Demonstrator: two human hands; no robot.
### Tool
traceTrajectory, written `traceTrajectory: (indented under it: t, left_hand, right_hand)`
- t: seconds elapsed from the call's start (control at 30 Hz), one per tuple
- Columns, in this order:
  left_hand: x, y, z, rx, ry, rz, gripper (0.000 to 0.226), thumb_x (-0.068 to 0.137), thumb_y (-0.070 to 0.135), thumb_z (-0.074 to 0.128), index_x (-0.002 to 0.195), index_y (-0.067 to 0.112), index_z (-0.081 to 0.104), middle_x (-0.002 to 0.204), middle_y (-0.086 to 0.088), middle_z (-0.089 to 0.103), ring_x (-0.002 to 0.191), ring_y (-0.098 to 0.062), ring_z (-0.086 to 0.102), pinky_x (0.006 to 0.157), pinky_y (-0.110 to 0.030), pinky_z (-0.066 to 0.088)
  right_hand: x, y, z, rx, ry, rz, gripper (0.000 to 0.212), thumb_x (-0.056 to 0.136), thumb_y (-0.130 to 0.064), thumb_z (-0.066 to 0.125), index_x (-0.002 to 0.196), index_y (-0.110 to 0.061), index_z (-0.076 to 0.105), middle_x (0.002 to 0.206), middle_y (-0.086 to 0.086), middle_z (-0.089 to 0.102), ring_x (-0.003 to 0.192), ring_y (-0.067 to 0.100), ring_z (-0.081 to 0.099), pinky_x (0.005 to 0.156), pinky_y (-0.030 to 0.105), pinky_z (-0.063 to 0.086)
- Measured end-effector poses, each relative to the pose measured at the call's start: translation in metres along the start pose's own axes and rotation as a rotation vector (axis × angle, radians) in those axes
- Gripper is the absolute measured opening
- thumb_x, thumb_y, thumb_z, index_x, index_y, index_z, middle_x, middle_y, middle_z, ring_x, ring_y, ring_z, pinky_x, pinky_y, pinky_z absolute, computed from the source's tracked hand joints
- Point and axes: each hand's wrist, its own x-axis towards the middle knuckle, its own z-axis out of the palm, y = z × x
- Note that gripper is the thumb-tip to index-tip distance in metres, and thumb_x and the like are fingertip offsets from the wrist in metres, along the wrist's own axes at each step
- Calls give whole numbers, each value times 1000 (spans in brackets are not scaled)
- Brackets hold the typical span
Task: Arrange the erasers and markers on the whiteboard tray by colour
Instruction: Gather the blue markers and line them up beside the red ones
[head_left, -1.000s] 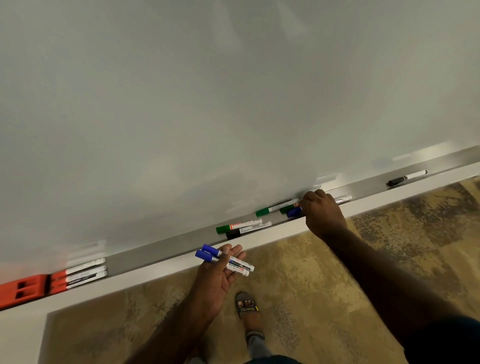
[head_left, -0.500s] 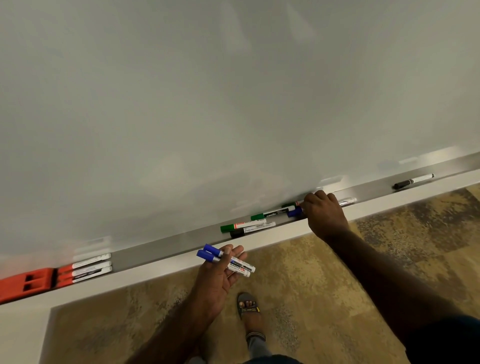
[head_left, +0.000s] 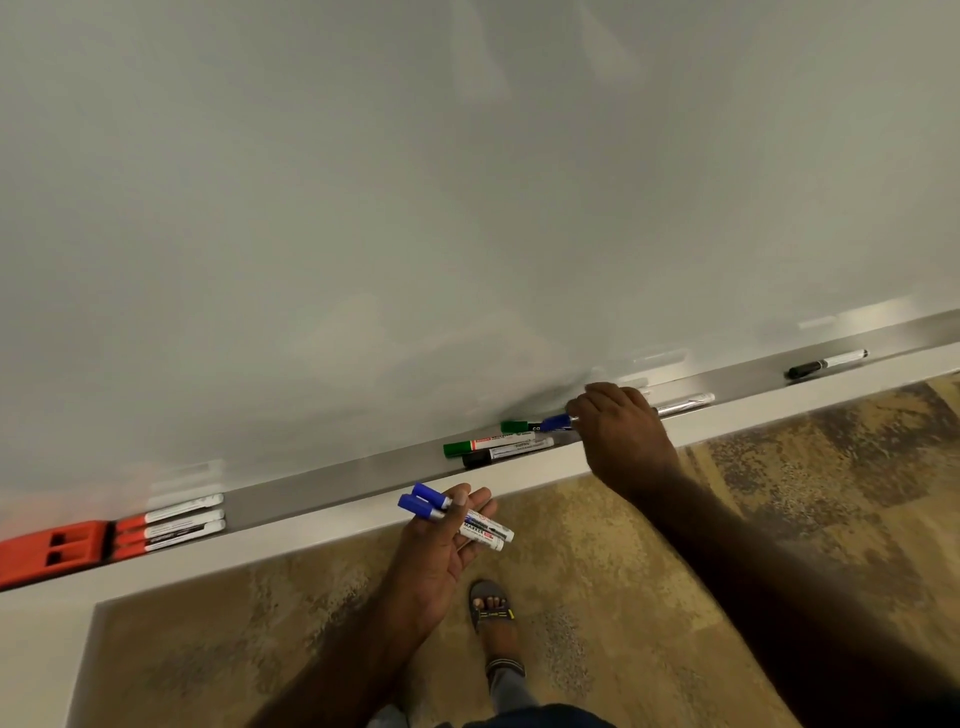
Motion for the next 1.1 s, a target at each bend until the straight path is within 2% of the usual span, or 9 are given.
traceTrajectory:
  t: [0.1, 0.2, 0.33, 0.47, 0.57, 0.77, 0.9, 1.03, 1.1]
  left_hand:
    - [-2, 0, 6, -4, -10, -2, 43, 92, 25, 65, 131, 8, 59, 125, -8, 75, 118, -28, 71, 88, -39, 62]
    - [-3, 1, 10, -47, 8, -12, 35, 98, 20, 61, 131, 7, 60, 128, -13, 73, 120, -32, 69, 91, -43, 60]
    - [-3, 5, 1, -149, 71, -24, 21, 102, 11, 57, 120, 5, 63, 118, -21, 75, 99, -31, 78, 72, -39, 66]
    - [-3, 9, -14, -176, 122, -26, 24, 100, 14, 61, 122, 4, 63, 117, -24, 75, 100, -34, 77, 74, -40, 65]
    - [-6, 15, -28, -234, 136, -2, 19, 99, 13, 61, 116, 5, 64, 108, -20, 78, 91, -29, 80, 65, -38, 65]
    - [-18, 29, -53, -342, 122, 51, 39, 81, 25, 70, 115, 6, 66, 102, -17, 80, 89, -28, 80, 66, -37, 64]
    - [-26, 40, -68, -412, 163, 46, 30, 91, 22, 65, 114, 3, 63, 96, -18, 81, 81, -29, 80, 59, -35, 63]
    - [-34, 55, -86, -509, 130, 91, 31, 93, 20, 64, 121, 6, 65, 113, -22, 77, 98, -34, 78, 67, -42, 65]
    - [-35, 59, -92, -532, 124, 126, 29, 99, 17, 59, 126, 7, 63, 124, -21, 74, 110, -37, 73, 76, -45, 66]
  right_hand:
    - [-4, -36, -6, 71, 24, -56, 14, 98, -25, 59, 111, -23, 64, 103, -2, 72, 98, 18, 65, 93, 38, 51]
    - [-8, -69, -8, 136, 17, -105, 16, 99, -29, 59, 112, -24, 65, 100, -3, 73, 89, 15, 66, 84, 35, 53]
    - [-6, -106, 4, 107, -65, -264, 28, 101, -29, 56, 125, -18, 66, 116, 1, 71, 104, 19, 64, 94, 36, 51]
    - [1, -136, 16, 170, -132, -309, 36, 100, -31, 58, 134, -20, 62, 131, 0, 67, 117, 18, 59, 105, 36, 44]
    - [3, -158, 21, 185, -138, -314, 34, 98, -33, 60, 129, -20, 65, 125, 2, 68, 112, 19, 59, 103, 35, 43]
    - [-2, -194, 23, 306, -128, -322, 33, 90, -18, 69, 123, -13, 68, 110, 10, 66, 96, 29, 60, 87, 42, 52]
    - [-5, -209, 25, 484, -59, -172, 26, 93, -24, 68, 118, -17, 72, 113, 4, 68, 102, 24, 61, 89, 39, 49]
    - [-7, -226, 32, 755, -136, 126, 34, 95, -40, 69, 126, -27, 65, 113, -12, 63, 99, 4, 61, 82, 17, 48]
    - [-5, -232, 36, 906, -207, 248, 31, 92, -39, 73, 121, -30, 66, 109, -16, 67, 94, 2, 66, 76, 14, 53]
